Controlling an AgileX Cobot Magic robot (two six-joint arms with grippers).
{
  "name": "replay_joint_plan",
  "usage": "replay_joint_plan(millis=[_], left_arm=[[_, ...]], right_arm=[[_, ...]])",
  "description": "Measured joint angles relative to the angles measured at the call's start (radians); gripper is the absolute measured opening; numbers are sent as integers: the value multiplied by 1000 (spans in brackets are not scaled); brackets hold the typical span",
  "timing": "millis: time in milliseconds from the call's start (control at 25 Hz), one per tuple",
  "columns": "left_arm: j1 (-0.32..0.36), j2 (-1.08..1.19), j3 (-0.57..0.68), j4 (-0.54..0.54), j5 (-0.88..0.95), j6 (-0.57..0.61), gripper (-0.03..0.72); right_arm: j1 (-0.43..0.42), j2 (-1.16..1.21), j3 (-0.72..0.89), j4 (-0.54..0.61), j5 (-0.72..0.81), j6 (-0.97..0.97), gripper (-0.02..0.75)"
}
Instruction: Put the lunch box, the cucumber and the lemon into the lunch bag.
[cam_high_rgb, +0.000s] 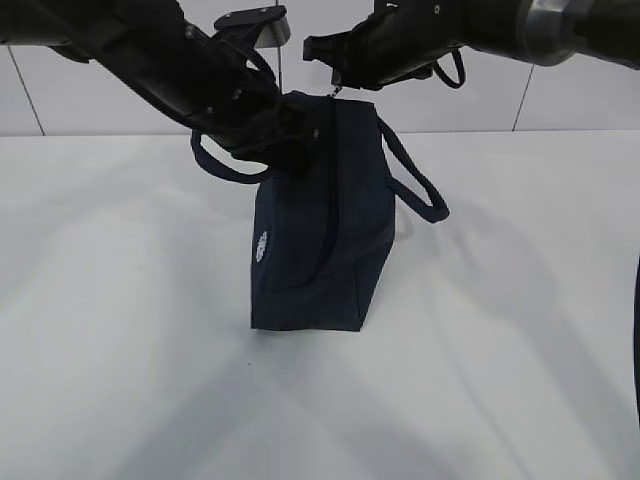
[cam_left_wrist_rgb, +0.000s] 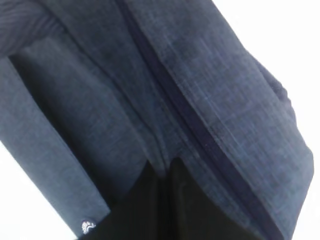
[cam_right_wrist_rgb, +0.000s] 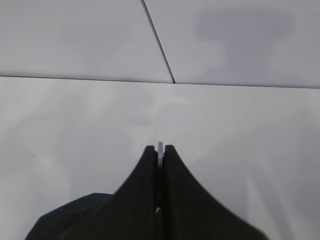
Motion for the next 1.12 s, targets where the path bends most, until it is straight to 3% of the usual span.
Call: replay_joint_plan(millis=[320, 1120], left_arm=[[2, -30, 0, 22, 108, 95, -4], [2, -70, 0, 101, 219, 108, -5]], right_arm=[[0, 1, 0, 2, 20, 0, 6], [-6, 47, -4, 13, 95, 0, 6]])
